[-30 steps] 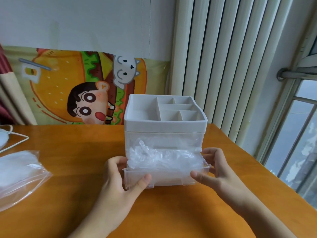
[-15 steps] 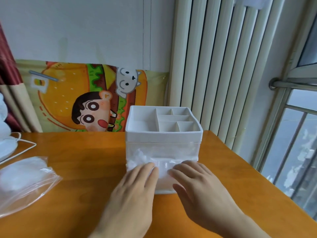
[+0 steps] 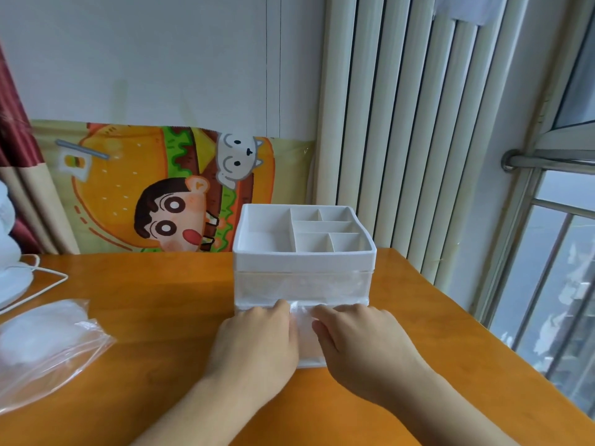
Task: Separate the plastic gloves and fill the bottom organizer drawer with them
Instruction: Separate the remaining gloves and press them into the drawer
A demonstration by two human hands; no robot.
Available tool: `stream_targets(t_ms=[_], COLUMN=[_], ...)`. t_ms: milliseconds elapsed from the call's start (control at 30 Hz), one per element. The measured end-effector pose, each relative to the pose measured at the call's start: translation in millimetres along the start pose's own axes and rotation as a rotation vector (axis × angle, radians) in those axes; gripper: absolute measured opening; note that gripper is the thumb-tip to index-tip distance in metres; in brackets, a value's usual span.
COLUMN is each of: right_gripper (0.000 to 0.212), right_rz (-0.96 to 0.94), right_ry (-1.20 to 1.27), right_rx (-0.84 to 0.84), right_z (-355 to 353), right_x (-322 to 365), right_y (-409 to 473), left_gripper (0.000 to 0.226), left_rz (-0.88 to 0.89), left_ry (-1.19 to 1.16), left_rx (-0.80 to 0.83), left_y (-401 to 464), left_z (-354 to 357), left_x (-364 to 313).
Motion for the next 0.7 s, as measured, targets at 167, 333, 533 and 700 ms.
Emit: stream_targets(t_ms=[167,333,533,700], right_gripper=[0.017,0.046,0.045,0.048], right_rz=[0.007,0.024,0.083,0.113], right_ry=[0.018,0.165,0.202,0.191], right_rx=[-0.098,0.071,0.219,0.154], right_z=[2.8,5.6,9.5,10.0], right_x=[12.0,14.5,11.9,14.9], right_y=[-7.2,-4.2,3.2,8.9], left_gripper=[0.032,0.019,0.011,0.034], left_rz=[-0.173,-0.193,-0.080,0.069], left_ry=[-0.065,-0.103,-0.110,-0.028], left_rx=[0.123,0.077,0.020,0.030], left_y=[21.9,26.2,9.1,-14.3], left_z=[-2.1,-1.0,-11.8,-16.3], left_x=[4.0,8.5,13.9,0.6])
Point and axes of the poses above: each hand's wrist, its own y-axis towards the middle knuckle, its own z-axis out of the palm, x = y × z, the point moved 4 cm from there along y, towards the middle knuckle, and after that the axes turned 2 degrees about y, right-handed, at the moved point
